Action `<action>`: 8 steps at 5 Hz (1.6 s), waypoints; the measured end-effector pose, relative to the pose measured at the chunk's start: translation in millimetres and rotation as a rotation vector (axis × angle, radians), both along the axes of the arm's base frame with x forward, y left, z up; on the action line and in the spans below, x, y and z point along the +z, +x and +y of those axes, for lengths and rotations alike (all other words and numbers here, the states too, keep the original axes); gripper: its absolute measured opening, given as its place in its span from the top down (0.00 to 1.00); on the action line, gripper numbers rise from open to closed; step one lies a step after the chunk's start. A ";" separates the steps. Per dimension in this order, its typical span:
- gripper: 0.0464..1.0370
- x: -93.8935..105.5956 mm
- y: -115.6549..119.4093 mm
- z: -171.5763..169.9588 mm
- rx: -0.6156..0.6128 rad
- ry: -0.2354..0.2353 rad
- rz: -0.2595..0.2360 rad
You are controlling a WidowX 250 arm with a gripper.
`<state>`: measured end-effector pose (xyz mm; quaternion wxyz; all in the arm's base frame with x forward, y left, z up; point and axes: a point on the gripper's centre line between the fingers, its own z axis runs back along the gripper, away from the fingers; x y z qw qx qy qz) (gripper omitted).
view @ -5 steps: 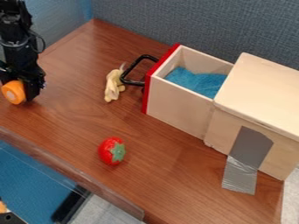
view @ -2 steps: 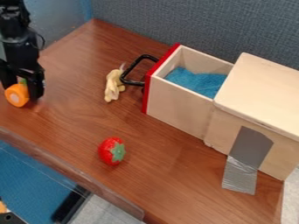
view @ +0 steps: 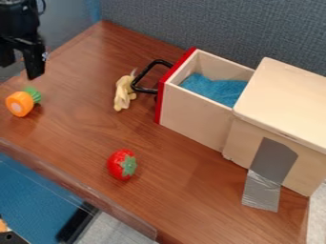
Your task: Take the yellow object on the table and put it on the left
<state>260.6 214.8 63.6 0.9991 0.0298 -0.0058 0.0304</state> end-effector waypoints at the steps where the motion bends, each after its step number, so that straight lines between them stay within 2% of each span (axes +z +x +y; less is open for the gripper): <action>1: 0.04 0.3 -1.0 -0.8 -0.003 -0.006 0.008; 7: 0.04 0.3 -0.8 -1.1 -0.004 -0.008 0.006; 8: 0.04 3.6 15.5 -15.5 -0.063 -0.030 -0.029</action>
